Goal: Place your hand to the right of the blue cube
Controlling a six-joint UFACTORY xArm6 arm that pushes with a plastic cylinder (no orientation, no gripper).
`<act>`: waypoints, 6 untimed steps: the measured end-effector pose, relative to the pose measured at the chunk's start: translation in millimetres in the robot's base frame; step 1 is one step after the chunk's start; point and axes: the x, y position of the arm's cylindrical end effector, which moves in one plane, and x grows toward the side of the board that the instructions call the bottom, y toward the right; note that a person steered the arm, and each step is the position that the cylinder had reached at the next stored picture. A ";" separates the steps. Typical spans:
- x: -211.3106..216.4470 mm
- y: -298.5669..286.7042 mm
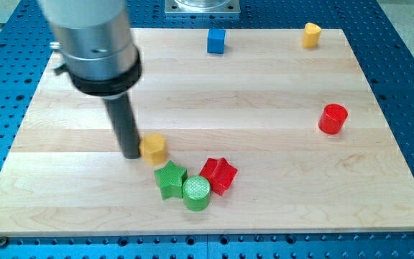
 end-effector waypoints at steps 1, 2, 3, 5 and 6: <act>0.8 40.4; -12.6 41.9; -77.6 63.0; -168.6 139.4; -213.0 192.2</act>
